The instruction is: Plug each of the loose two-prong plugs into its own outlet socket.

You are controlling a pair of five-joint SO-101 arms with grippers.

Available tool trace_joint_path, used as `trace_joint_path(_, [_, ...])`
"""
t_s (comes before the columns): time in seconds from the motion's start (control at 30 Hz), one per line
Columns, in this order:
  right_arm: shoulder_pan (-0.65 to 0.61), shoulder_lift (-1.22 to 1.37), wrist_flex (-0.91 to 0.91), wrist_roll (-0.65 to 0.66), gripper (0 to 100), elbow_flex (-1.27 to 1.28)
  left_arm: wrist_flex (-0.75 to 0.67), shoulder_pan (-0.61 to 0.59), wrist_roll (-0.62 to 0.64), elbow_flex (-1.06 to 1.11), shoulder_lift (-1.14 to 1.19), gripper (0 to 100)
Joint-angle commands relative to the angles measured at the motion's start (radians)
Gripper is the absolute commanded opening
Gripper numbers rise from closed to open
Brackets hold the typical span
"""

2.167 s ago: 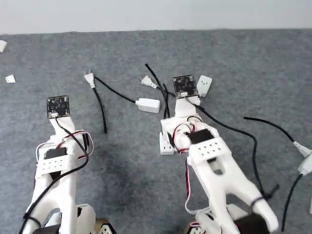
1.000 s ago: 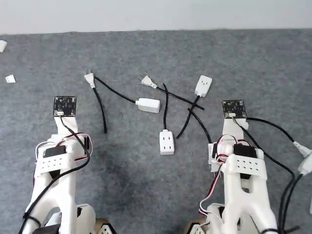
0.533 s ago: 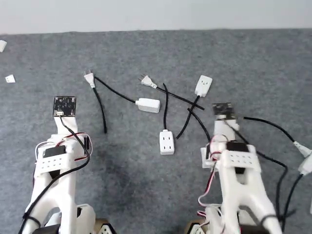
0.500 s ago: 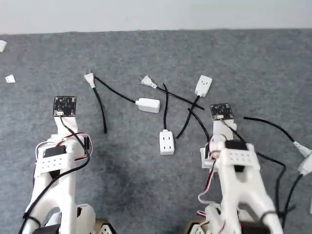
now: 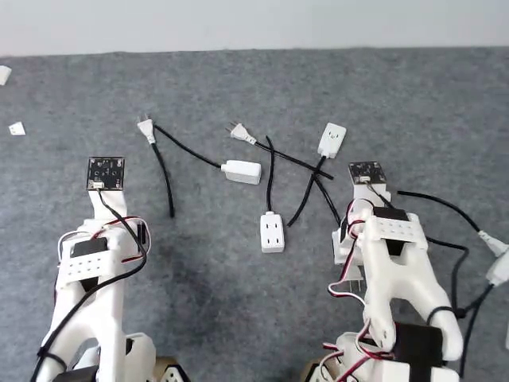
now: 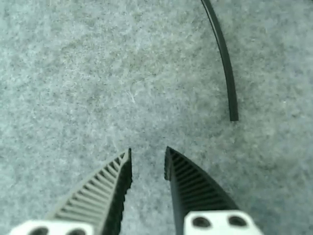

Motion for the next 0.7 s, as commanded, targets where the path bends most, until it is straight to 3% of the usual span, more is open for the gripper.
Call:
trace_joint_path(0.0, [0.004, -0.007, -0.024, 0.035, 7.6, -0.052, -0.018, -0.005, -0.011, -0.027, -0.014, 11])
trace_joint_path(0.67, [-0.021, 0.087, 0.048, 0.137, 6.2, -0.118, -0.017, -0.005, -0.011, -0.027, -0.014, 11])
